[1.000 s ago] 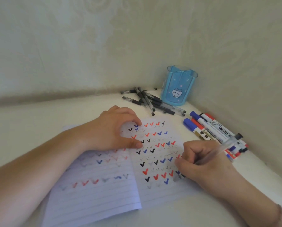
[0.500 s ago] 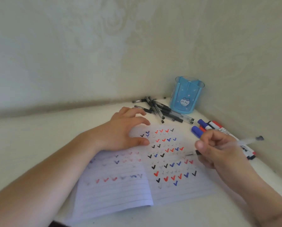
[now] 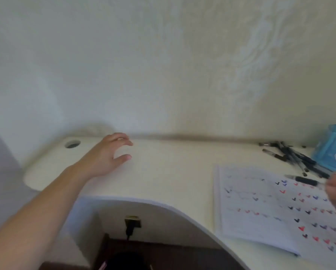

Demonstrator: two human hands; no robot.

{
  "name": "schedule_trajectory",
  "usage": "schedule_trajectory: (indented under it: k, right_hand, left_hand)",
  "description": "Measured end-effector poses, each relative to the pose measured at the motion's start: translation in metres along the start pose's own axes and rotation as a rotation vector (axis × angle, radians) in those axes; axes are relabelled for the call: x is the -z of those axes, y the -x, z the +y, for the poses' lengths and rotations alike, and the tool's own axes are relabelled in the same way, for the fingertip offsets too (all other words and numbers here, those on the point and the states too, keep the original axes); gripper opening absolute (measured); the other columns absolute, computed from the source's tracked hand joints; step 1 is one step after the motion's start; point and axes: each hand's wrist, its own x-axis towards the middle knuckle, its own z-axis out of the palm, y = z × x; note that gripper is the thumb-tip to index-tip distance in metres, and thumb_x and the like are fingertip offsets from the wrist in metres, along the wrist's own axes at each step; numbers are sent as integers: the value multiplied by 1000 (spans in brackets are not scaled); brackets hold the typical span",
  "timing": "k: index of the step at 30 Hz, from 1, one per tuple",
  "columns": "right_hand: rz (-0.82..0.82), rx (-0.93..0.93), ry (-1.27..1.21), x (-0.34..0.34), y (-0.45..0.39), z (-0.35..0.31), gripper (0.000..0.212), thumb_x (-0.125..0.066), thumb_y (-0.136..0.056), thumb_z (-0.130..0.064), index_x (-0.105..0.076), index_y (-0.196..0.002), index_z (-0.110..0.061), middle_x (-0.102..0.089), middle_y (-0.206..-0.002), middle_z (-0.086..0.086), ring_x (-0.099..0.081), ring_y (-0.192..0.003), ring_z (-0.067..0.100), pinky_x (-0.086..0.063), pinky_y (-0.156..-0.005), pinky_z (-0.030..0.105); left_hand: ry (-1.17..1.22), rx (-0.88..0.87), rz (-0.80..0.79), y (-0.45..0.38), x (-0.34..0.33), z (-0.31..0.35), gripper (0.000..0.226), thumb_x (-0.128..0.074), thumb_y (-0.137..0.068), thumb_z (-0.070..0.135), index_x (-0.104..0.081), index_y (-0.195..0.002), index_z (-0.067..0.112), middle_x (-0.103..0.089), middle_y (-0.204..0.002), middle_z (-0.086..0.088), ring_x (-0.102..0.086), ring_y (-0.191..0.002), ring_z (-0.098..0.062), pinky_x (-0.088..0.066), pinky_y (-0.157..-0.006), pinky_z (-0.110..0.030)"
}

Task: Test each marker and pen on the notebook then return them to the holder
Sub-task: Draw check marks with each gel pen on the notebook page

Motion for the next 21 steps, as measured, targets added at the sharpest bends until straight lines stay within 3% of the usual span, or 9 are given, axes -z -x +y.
schedule_trajectory:
  k: [2, 4, 6, 8, 13, 15, 17, 19, 21]
  right_hand:
    - [-110, 102, -33, -26, 0, -41, 47, -81, -71, -51, -62, -80, -8, -61, -80, 36, -61, -48, 35, -51, -47, 61]
    - [-180, 247, -123, -75, 43, -155, 25, -72, -85, -27, -61, -78, -6, -63, -66, 22, -56, -42, 31, -50, -39, 47]
    - [-187, 376, -208, -124, 81, -236, 17, -62, -88, -16, -56, -77, -5, -58, -55, 14, -49, -39, 30, -38, -34, 34]
    - [-282, 493, -298, -161, 99, -273, 18, -65, -82, -19, -55, -76, -4, -57, -55, 15, -46, -41, 32, -33, -36, 30]
    - [-547, 513, -181, -242, 118, -297, 18, -72, -83, -13, -60, -71, -8, -65, -53, 10, -55, -43, 24, -35, -42, 17]
    - [-651, 513, -75, -264, 127, -301, 16, -73, -83, -22, -63, -75, -12, -68, -54, 5, -64, -49, 23, -42, -48, 16]
    - [-756, 479, 51, -279, 132, -297, 16, -71, -83, -36, -65, -88, -23, -70, -54, -1, -70, -63, 16, -51, -63, 22]
    - [-777, 474, 140, -286, 132, -289, 22, -68, -83, -47, -62, -98, -33, -69, -54, -2, -70, -69, 10, -51, -70, 25]
    - [-721, 487, 134, -284, 131, -284, 19, -66, -84, -47, -62, -98, -35, -69, -54, -1, -68, -64, 12, -48, -63, 23]
  left_hand:
    - [15, 120, 15, 32, 19, -35, 25, -69, -88, 32, -56, -105, 46, -47, -121, 24, -52, -108, -11, -44, -93, -21]
    - [39, 213, 64, 57, 32, -61, 28, -70, -87, 23, -56, -96, 46, -51, -119, 20, -55, -93, -14, -41, -76, -10]
    - [61, 294, 109, 75, 37, -77, 22, -70, -88, 18, -62, -96, 37, -56, -123, 10, -57, -86, -17, -42, -72, -17]
    - [111, 388, 166, 88, 36, -84, 14, -69, -88, 14, -68, -98, 24, -60, -113, 2, -57, -81, -17, -43, -76, -23]
    - [221, 539, 303, 95, 28, -90, 15, -70, -87, 18, -72, -101, 15, -61, -88, 0, -54, -75, -12, -44, -80, -23]
    - [233, 555, 318, 94, 27, -89, 15, -71, -85, 20, -72, -100, 16, -63, -88, 1, -55, -76, -11, -42, -79, -20]
    - [230, 549, 315, 95, 26, -88, 16, -71, -85, 20, -72, -100, 16, -64, -89, 0, -56, -79, -11, -42, -79, -19]
    - [230, 549, 318, 95, 26, -88, 16, -71, -84, 19, -73, -100, 16, -65, -91, 0, -57, -81, -12, -43, -80, -19]
    - [232, 560, 316, 94, 27, -89, 16, -71, -84, 20, -73, -100, 18, -66, -92, 1, -58, -83, -12, -44, -80, -18]
